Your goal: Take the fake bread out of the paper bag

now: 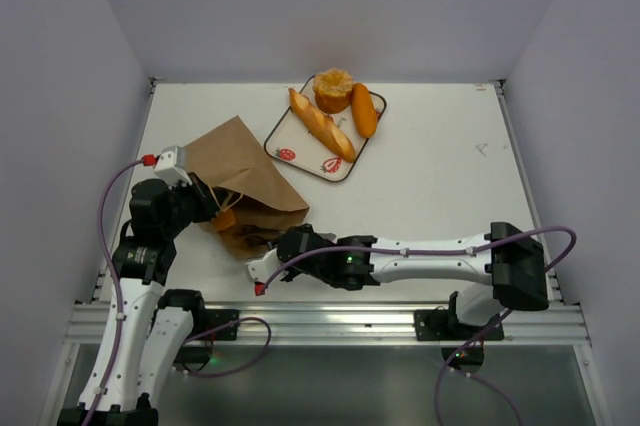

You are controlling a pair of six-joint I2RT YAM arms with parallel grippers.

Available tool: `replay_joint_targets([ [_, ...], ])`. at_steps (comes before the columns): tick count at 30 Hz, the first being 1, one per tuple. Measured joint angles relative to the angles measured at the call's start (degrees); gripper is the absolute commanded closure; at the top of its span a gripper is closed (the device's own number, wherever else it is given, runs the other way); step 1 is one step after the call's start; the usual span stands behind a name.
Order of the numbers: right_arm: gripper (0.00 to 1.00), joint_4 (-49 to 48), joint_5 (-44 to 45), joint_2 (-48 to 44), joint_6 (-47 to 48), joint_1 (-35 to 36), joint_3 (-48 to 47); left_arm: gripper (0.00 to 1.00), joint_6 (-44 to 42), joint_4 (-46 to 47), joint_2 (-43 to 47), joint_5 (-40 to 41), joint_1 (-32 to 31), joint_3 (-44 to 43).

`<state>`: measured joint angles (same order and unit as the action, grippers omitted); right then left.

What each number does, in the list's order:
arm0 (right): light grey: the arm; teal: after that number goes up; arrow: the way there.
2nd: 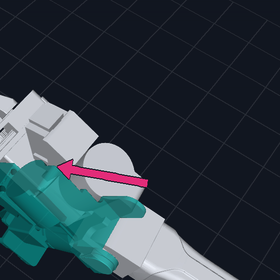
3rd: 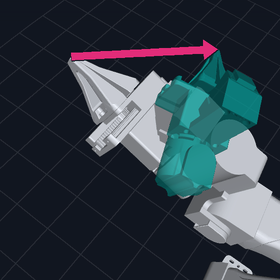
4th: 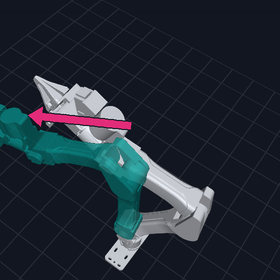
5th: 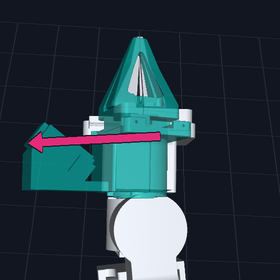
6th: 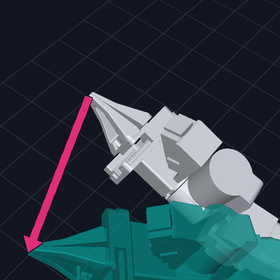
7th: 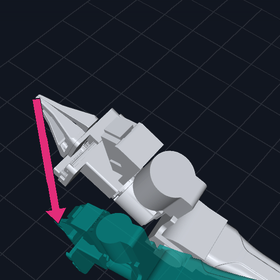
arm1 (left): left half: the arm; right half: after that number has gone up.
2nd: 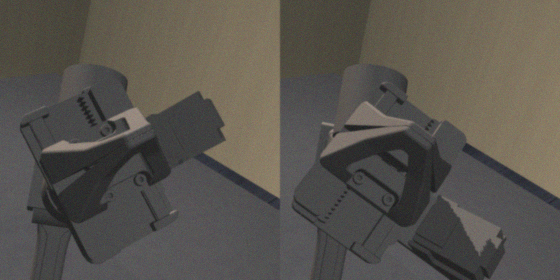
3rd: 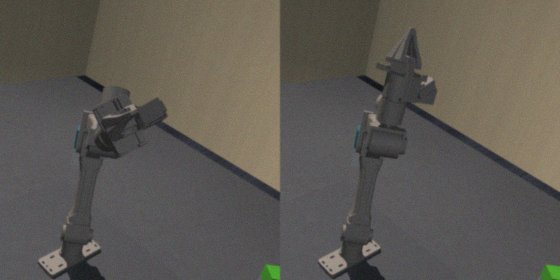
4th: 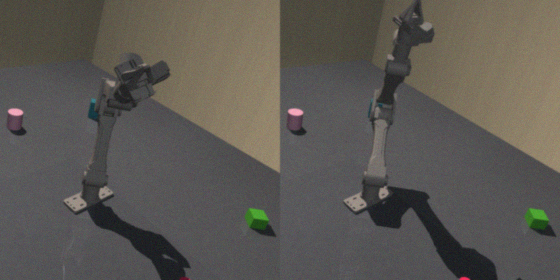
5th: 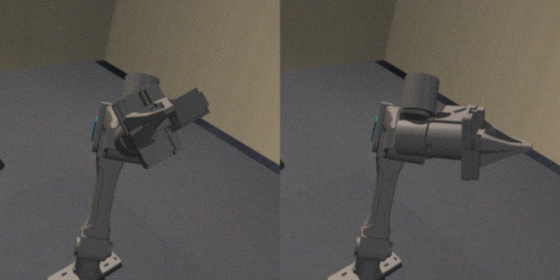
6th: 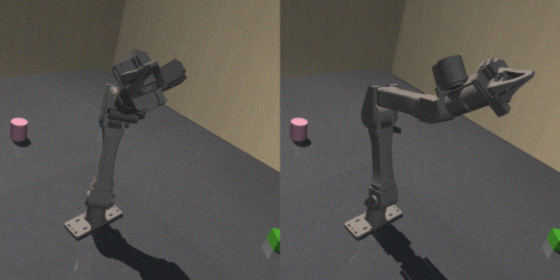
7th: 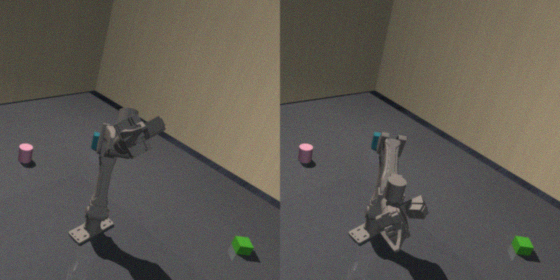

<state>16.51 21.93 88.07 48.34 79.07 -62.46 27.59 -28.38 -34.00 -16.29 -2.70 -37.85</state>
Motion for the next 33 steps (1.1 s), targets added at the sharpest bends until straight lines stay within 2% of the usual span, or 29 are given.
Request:
replay_joint_targets([
  [12,0.51,-8.3,6.3,5.4,1.7,0.0,-0.3,1.0,1.5,0.0,0.3,-1.5,0.0,0.0],
  [27,0.5,-11.3,8.6,10.8,1.7,0.0,-2.1,1.0,3.1,0.5,0.5,-2.8,0.0,0.0],
  [30,0.52,-13.0,9.4,12.8,1.7,0.0,-3.2,1.0,3.3,0.5,0.5,-3.0,0.0,0.0],
  [33,0.59,-15.0,10.3,14.4,1.8,0.0,-3.5,1.0,3.3,0.4,0.5,-3.0,0.0,-0.2],
])
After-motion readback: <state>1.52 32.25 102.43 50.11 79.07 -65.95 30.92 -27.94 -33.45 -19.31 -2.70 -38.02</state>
